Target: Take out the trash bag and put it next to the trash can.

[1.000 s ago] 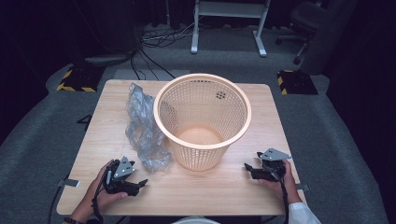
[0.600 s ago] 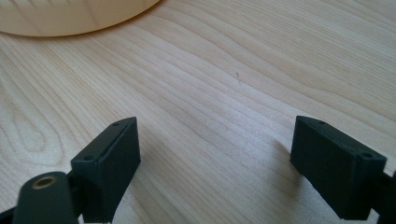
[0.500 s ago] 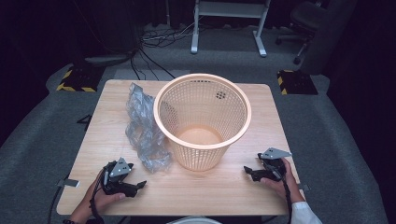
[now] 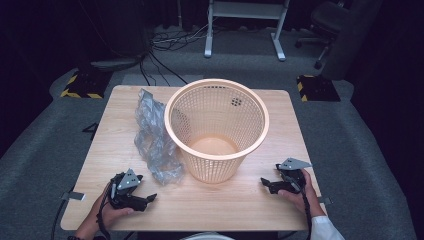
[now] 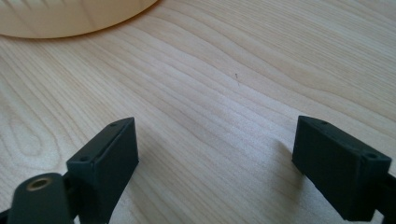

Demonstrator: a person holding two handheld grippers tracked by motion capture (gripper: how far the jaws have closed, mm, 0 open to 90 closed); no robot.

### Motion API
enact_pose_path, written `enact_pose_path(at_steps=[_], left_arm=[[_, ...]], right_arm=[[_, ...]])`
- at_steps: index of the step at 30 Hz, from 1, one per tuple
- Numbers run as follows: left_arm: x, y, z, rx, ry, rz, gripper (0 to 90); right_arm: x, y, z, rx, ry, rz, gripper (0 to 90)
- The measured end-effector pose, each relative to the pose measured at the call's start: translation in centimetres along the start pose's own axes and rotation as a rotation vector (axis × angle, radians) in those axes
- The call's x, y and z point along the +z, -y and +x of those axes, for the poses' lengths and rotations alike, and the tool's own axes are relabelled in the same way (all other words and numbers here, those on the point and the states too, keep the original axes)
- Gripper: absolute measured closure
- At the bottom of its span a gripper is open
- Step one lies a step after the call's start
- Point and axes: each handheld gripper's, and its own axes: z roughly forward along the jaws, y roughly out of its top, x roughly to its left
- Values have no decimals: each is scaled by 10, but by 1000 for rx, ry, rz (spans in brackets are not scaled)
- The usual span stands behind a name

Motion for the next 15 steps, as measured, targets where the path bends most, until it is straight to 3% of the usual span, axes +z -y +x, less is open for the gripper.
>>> enact_pose_path(at_steps=[15], left_arm=[[1, -1, 1, 0, 3, 0, 141]], right_arm=[[0, -1, 0, -5, -7, -1, 149]])
